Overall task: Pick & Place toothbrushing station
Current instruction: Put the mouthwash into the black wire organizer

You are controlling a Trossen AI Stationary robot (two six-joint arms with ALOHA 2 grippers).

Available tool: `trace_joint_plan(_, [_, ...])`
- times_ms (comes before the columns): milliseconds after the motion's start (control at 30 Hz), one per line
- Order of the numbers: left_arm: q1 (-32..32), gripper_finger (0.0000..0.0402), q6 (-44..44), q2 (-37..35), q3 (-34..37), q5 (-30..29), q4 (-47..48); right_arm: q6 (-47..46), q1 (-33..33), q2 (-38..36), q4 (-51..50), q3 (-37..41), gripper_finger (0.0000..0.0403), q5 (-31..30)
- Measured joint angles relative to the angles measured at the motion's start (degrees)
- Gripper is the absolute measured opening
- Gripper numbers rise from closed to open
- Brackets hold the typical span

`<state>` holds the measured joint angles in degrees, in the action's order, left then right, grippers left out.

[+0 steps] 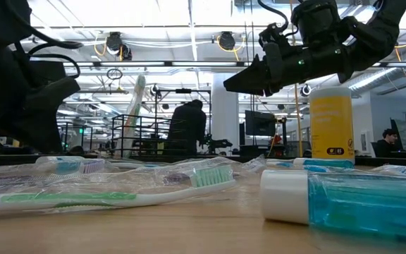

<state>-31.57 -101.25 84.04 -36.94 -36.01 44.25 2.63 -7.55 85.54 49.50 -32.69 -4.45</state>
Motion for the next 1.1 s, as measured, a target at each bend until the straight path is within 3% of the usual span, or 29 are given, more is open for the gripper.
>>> trace_joint_plan(467, [0.00, 0.0120, -1.90, 0.10, -0.01, 0.00, 2.12, 0.00, -0.01, 0.00, 0.00, 0.00, 0.0171, 0.00])
trace_joint_plan(833, [-0.05, 0.0120, -3.92, 9.98, -0.10, -0.93, -1.20, -0.02, -0.02, 0.00, 0.00, 0.00, 0.0171, 0.00])
trace_joint_plan(1100, [-0.44, 0.0120, -6.28, 12.34, -0.08, -1.64, -1.87, -0.02, -0.02, 0.00, -0.02, 0.00, 0.0171, 0.00])
